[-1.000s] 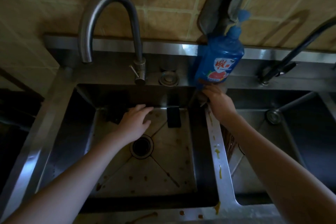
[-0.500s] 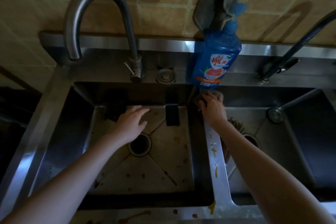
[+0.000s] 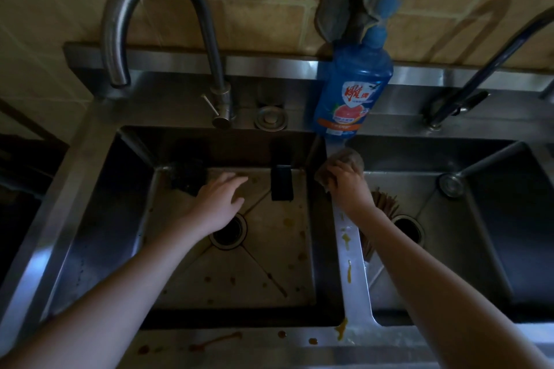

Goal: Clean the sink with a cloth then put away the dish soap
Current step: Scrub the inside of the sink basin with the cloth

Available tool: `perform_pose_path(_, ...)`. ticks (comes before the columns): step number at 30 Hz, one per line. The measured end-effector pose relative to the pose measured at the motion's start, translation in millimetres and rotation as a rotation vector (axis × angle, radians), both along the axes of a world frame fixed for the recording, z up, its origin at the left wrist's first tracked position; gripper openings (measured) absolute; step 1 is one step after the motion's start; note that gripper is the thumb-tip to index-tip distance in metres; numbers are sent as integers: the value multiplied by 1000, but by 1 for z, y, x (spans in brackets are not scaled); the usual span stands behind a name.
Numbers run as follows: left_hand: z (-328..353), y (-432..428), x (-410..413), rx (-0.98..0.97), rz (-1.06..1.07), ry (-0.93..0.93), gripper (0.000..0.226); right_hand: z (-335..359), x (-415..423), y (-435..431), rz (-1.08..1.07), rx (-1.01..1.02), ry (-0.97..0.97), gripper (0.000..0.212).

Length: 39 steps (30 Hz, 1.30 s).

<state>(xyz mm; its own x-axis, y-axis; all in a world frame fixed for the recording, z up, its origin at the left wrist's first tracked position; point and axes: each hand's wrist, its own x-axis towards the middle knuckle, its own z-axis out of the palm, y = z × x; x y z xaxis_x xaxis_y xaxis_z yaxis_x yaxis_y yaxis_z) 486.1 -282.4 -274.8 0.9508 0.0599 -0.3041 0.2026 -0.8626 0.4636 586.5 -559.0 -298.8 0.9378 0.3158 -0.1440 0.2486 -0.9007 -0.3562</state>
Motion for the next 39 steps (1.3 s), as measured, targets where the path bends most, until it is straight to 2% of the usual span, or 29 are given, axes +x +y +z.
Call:
perform_pose_path(9,-7,-19,-27,-49,-66,39,49,-4,-60,-12,-102,18,22,40)
perform_pose_path(22,-10,-36,-66,-71,-127,-13,49,5,-139,-28,-123,-4,55,42)
perform_pose_path(39,-1,-38,-49,-68,-121,-25,48,10,-94,-22,-73,-2,115,40)
